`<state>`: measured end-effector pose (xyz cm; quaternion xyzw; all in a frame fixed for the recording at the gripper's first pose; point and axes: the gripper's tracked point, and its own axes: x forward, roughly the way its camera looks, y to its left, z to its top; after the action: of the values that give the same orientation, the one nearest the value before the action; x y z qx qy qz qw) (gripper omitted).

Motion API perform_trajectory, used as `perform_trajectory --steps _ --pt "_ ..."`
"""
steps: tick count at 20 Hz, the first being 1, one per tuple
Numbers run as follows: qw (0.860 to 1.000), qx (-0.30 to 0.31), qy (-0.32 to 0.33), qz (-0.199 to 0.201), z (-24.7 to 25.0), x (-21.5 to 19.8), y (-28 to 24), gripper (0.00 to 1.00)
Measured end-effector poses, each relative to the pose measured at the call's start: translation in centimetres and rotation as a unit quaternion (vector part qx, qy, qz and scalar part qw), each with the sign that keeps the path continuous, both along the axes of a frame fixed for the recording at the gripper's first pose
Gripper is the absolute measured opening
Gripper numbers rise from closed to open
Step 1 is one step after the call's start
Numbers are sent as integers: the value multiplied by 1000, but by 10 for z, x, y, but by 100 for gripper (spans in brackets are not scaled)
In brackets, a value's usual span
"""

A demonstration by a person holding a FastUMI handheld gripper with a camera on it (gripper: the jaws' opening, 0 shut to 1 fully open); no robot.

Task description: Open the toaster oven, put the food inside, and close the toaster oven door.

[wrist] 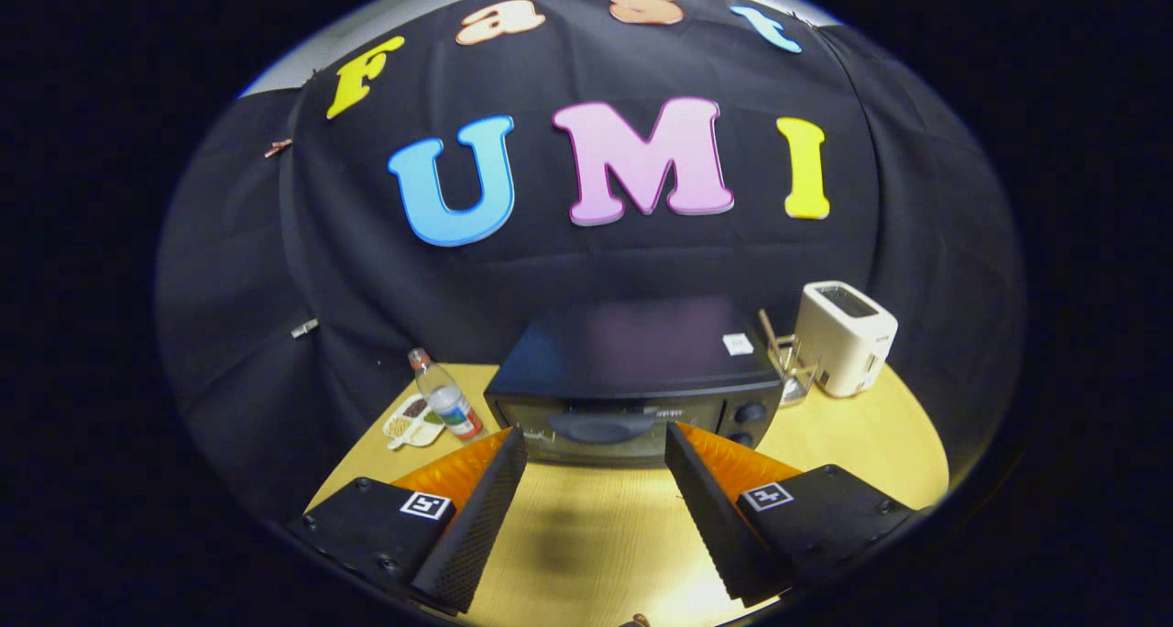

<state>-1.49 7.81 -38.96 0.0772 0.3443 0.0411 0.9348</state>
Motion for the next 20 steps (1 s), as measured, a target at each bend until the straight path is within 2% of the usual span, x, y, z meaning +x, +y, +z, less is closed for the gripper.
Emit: perform_trajectory --steps 3,6,9,11,17,20 --pt "998 -12 -54 3 57 26 -28 98" --pt "992 -26 -121 -12 120 61 -63 98" --pt "986 -18 -161 -30 177 72 -83 98" --pt "977 -7 -209 -41 222 78 -93 98" --pt "958 -18 -277 -68 306 57 -116 98" --pt "953 -36 -294 -56 324 35 -116 97"
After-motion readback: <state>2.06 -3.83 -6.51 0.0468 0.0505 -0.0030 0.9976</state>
